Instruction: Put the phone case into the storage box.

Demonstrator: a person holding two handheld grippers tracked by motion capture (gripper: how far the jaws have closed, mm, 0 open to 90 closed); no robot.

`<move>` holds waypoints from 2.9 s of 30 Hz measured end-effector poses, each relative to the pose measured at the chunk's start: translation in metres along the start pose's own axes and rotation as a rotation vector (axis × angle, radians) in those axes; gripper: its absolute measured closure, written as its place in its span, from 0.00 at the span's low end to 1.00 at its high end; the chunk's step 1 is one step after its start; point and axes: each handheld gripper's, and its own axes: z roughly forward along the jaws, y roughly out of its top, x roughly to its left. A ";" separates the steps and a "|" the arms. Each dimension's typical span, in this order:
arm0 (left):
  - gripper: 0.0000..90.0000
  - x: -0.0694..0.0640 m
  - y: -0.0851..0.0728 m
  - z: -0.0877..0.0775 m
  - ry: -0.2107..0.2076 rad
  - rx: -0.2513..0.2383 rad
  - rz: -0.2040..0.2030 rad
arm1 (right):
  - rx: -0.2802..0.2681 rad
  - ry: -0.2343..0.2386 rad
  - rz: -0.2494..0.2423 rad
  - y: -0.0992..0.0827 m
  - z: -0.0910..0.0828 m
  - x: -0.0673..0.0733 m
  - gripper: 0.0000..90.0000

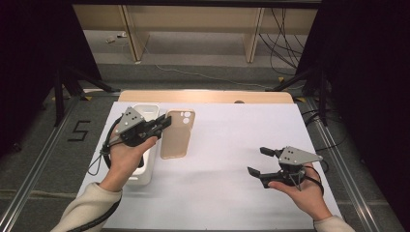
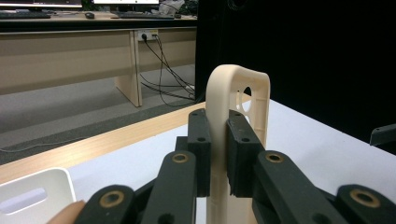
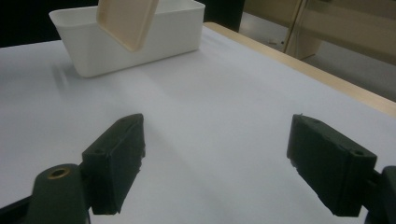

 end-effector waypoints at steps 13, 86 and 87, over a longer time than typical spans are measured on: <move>0.91 0.006 0.004 -0.003 0.018 -0.007 0.008 | 0.002 -0.001 0.003 0.000 0.000 0.000 0.23; 0.90 0.043 0.025 -0.018 0.078 -0.025 0.036 | 0.010 0.002 0.006 -0.002 0.002 0.000 0.23; 0.90 0.044 0.026 -0.018 0.077 -0.026 0.036 | 0.010 0.003 0.006 -0.002 0.002 0.000 0.23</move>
